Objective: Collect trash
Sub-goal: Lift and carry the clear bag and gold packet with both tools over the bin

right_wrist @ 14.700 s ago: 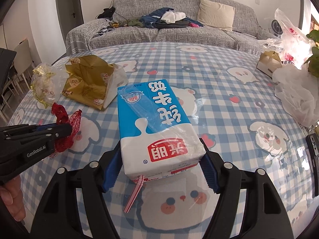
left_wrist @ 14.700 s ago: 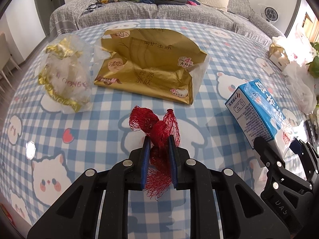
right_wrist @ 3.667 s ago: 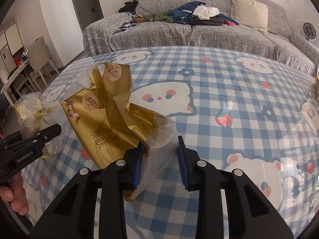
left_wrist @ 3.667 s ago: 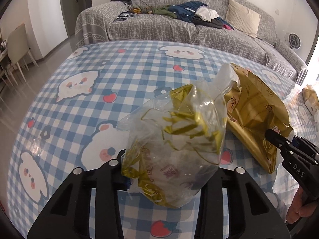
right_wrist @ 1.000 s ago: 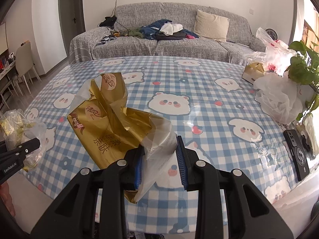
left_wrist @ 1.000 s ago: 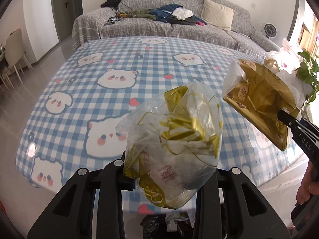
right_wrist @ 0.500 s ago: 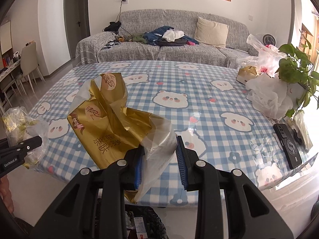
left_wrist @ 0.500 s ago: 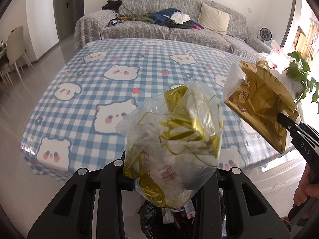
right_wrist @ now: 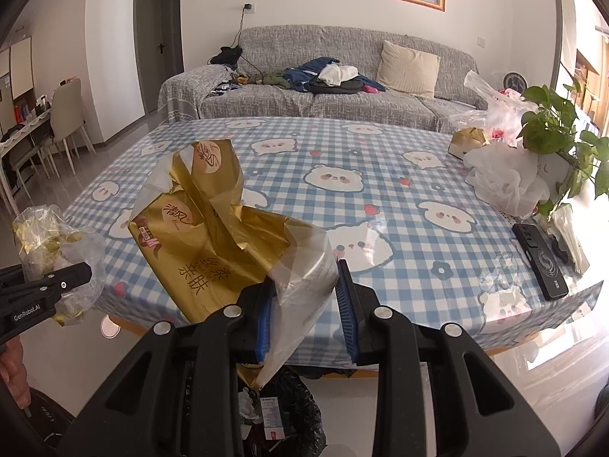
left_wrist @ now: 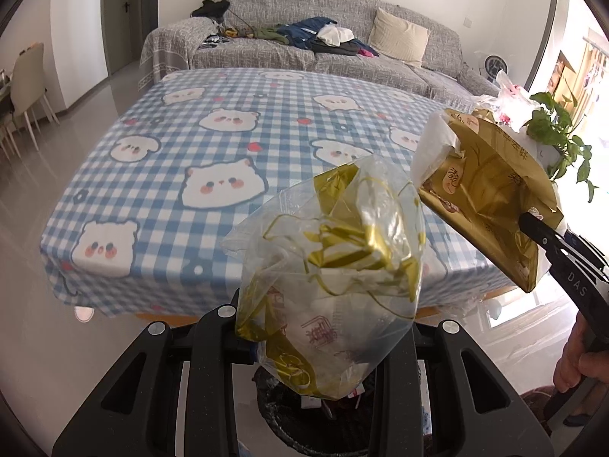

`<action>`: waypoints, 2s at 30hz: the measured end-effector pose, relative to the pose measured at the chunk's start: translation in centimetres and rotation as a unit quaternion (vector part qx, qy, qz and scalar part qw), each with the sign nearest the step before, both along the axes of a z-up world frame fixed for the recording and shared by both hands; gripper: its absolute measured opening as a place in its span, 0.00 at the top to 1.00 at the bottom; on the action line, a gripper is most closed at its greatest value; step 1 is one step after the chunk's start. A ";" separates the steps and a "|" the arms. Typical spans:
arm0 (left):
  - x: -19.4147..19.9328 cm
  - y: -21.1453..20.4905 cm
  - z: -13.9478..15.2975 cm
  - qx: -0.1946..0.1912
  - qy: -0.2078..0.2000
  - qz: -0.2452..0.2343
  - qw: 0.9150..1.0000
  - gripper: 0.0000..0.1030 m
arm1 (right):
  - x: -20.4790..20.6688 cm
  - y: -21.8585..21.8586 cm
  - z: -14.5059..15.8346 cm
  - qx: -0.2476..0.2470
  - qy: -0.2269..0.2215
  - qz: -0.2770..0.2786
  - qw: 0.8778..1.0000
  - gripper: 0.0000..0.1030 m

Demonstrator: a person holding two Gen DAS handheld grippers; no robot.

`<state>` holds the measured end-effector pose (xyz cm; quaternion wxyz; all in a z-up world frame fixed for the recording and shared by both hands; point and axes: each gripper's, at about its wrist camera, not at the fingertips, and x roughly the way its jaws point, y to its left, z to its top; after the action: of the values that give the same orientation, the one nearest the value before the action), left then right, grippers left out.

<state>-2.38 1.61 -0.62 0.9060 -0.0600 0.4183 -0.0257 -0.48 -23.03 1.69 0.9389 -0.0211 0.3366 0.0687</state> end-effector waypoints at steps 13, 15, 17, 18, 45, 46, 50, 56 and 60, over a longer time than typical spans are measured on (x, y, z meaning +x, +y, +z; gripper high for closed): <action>-3.5 1.5 -1.9 -0.002 0.003 0.013 1.000 0.71 | -4.5 1.0 -1.7 -0.003 0.007 0.014 1.000 0.73; -3.9 1.7 -2.1 -0.007 -0.001 0.014 1.000 0.71 | -5.1 1.2 -2.1 -0.004 0.009 0.015 1.000 0.73; -4.4 1.8 -2.4 -0.008 0.000 0.017 1.000 0.71 | -5.6 1.2 -2.4 -0.001 0.012 0.017 1.000 0.73; -4.6 1.8 -2.5 -0.008 0.001 0.017 1.000 0.71 | -5.8 1.2 -2.6 0.000 0.014 0.018 1.000 0.73; -8.7 0.8 -8.6 -0.005 0.057 0.021 0.998 0.71 | -10.1 0.9 -9.3 -0.008 0.091 0.006 0.996 0.73; -8.6 0.7 -9.0 -0.004 0.060 0.023 0.998 0.71 | -10.1 0.9 -9.7 -0.009 0.096 0.006 0.995 0.73; -7.9 0.6 -10.6 -0.004 0.078 0.026 0.997 0.71 | -9.5 0.9 -11.3 -0.018 0.116 0.001 0.993 0.73; -6.8 0.1 -12.9 0.012 0.095 0.029 0.995 0.71 | -8.4 1.0 -13.8 -0.024 0.150 -0.012 0.988 0.73; -6.1 0.0 -14.3 0.014 0.109 0.028 0.994 0.71 | -7.9 1.4 -15.3 -0.031 0.167 -0.013 0.985 0.73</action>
<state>-8.47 1.58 -14.91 0.8563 -0.0610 0.5127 0.0124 -8.42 -21.62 -13.61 0.8691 -0.0341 0.4910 0.0491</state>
